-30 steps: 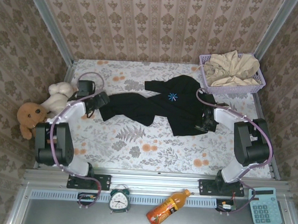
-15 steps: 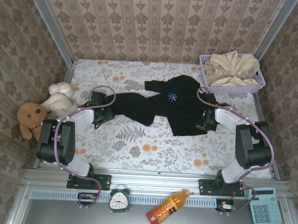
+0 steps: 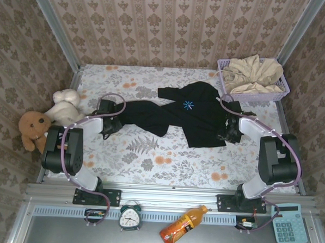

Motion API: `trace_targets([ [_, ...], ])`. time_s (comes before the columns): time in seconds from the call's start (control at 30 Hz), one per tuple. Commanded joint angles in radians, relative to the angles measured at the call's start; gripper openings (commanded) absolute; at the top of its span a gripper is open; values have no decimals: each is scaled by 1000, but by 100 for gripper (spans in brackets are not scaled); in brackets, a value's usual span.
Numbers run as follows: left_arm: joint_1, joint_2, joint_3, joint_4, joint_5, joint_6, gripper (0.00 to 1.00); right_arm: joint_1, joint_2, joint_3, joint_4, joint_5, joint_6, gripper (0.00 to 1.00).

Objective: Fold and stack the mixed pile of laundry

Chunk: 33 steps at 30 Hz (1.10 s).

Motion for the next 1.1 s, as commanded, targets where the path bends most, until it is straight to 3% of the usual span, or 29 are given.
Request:
trace_targets([
  [0.0,-4,-72,17,-37,42,35,0,10,0,-40,-14,-35,14,46],
  [0.07,-1,-95,19,-42,59,40,0,17,19,-51,-1,-46,30,44],
  [0.1,2,-98,19,-40,75,41,0,20,31,-54,8,-58,33,38],
  [0.2,8,-107,20,-43,100,40,0,33,47,-44,6,-66,36,4],
  [0.23,11,-111,20,-66,107,44,0,33,33,-44,-15,-65,32,0],
  [0.37,11,-204,-50,-159,138,72,0,35,-124,-117,-124,-49,21,0],
  [0.47,11,-304,-118,-156,184,50,0,35,-241,-173,-138,-131,39,0],
  [0.6,27,-299,9,-89,193,41,0,35,-183,-16,-75,-257,52,0],
  [0.8,95,17,630,-127,266,80,0,37,162,753,-191,-300,-27,0],
  [0.9,148,198,1016,-237,323,73,0,18,364,1278,-343,-311,-41,0],
  [1.03,202,420,1674,-527,427,72,0,-26,654,2207,-558,-368,4,0],
  [1.07,209,448,1820,-575,437,71,0,-53,630,2247,-502,-401,49,0],
])
